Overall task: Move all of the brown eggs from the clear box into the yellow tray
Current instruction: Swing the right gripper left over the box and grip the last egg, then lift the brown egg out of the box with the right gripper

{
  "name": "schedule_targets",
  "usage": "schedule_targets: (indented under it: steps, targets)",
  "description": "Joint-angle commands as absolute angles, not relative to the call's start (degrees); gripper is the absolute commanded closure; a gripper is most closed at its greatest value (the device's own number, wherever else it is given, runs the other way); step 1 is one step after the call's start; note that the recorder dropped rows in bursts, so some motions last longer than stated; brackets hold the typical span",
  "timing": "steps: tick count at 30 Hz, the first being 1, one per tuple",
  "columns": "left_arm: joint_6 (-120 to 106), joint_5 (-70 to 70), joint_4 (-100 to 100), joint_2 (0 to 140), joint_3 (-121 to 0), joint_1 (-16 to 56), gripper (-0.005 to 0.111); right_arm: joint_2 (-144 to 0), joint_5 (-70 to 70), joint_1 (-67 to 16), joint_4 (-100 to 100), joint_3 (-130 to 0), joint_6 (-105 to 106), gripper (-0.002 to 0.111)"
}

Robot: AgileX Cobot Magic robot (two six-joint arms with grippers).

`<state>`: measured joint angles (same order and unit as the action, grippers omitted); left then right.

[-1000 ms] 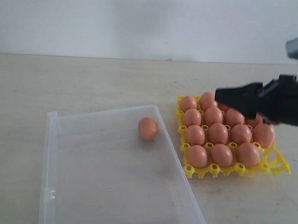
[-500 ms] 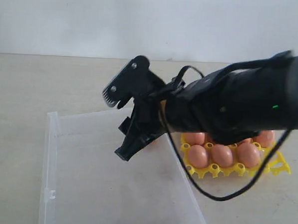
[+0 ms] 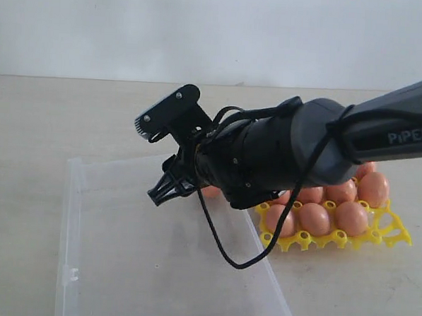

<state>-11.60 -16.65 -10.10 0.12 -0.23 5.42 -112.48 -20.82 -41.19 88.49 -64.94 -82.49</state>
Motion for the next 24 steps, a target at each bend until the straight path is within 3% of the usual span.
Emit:
schedule_targets:
  steps: [1,19,21,24]
  targets:
    - [-11.63,-16.26,-10.00,0.00,0.00,5.88,0.103,-114.09,-21.11,-41.13,87.49,-65.27,-81.43,0.056]
    - [-11.63,-16.26,-10.00,0.00,0.00,5.88,0.103,-120.56,-24.93,-41.13,83.45,-65.27,-81.69,0.056]
    - [-11.63,-16.26,-10.00,0.00,0.00,5.88,0.103,-120.56,-24.93,-41.13,82.44,-65.27,-81.97,0.063]
    - [-11.63,-16.26,-10.00,0.00,0.00,5.88,0.103,-120.56,-24.84,-41.13,82.44,-65.27,-81.97,0.083]
